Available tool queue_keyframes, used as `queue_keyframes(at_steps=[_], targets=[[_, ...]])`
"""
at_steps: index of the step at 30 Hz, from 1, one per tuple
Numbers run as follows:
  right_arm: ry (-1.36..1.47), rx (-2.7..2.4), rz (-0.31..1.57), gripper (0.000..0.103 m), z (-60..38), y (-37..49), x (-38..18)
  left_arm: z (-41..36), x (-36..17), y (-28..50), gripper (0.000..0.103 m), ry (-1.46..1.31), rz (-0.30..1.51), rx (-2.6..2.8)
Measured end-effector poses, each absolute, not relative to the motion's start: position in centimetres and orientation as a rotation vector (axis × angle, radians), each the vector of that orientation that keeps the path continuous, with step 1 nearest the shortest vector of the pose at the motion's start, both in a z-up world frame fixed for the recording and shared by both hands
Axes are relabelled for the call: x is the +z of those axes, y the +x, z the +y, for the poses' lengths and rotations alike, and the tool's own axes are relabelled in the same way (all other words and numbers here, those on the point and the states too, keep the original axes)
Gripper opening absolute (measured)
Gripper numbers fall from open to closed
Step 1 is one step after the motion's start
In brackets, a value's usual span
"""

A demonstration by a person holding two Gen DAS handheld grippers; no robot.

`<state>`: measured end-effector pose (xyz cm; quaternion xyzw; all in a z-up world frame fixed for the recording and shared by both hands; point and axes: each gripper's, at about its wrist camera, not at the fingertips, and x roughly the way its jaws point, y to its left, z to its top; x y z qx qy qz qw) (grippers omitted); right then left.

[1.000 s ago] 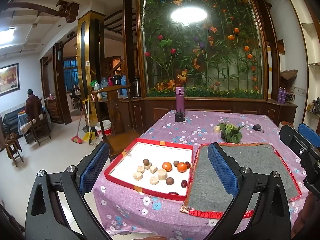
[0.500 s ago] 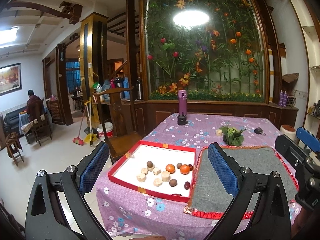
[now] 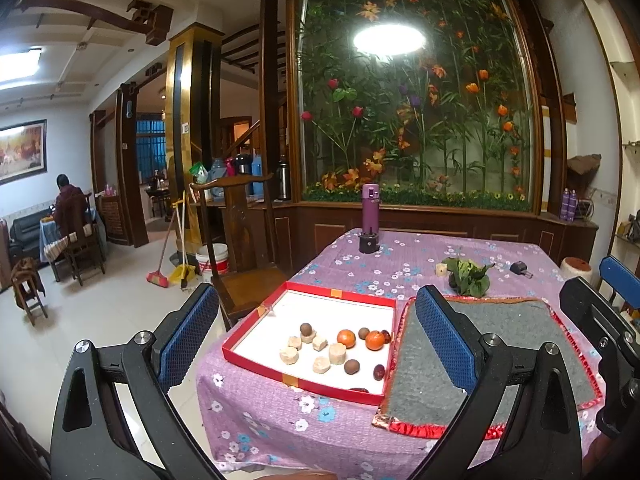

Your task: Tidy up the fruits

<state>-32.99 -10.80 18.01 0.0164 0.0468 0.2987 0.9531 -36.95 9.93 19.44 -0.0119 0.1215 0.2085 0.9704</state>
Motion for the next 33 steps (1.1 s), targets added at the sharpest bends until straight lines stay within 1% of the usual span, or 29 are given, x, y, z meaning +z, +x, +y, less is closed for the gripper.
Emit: queue_keyframes(at_steps=[33], targets=[[0.018, 0.628, 0.121, 0.087, -9.3, -32.8, 16.8, 10.6, 19.4, -37.6, 0.100, -0.012, 0.265, 0.391]])
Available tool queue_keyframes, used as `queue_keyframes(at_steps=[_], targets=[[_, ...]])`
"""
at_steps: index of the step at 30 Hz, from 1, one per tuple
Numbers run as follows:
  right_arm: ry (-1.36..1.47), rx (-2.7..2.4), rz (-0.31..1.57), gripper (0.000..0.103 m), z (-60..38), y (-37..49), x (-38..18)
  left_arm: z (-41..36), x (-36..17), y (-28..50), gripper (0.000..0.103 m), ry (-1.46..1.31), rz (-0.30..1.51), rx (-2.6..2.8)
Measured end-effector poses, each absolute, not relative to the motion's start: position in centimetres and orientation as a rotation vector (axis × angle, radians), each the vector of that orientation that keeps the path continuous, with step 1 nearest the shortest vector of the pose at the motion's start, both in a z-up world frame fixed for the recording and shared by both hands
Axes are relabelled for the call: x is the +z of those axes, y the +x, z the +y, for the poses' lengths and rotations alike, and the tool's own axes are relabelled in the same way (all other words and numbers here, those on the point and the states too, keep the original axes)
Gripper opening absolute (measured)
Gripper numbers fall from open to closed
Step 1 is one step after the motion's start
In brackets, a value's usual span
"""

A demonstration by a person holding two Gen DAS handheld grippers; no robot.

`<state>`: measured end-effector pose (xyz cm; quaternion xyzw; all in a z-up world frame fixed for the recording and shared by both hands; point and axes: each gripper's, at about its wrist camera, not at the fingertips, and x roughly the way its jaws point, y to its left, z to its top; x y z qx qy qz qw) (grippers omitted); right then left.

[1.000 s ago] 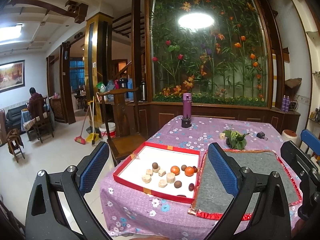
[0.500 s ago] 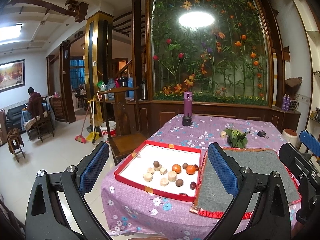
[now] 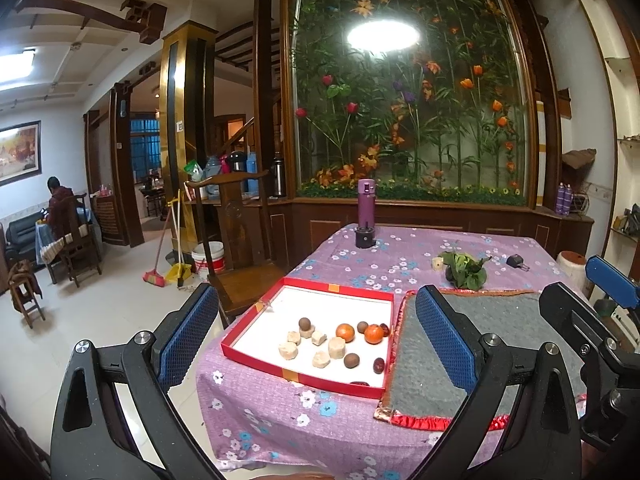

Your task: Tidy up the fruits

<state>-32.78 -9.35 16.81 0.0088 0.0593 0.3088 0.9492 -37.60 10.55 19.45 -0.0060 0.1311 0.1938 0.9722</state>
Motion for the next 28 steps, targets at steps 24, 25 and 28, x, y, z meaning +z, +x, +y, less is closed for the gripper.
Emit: queue_keyframes(at_steps=[24, 25, 28], targets=[[0.003, 0.646, 0.177, 0.087, -8.1, -32.0, 15.9, 11.3, 19.2, -37.4, 0.100, -0.031, 0.273, 0.363], [0.004, 0.647, 0.180, 0.087, -8.0, -31.9, 15.9, 11.3, 19.2, -37.5, 0.100, -0.028, 0.267, 0.365], [0.011, 0.642, 0.190, 0.087, -8.1, -31.3, 15.6, 11.1, 19.2, -37.1, 0.100, -0.013, 0.259, 0.379]])
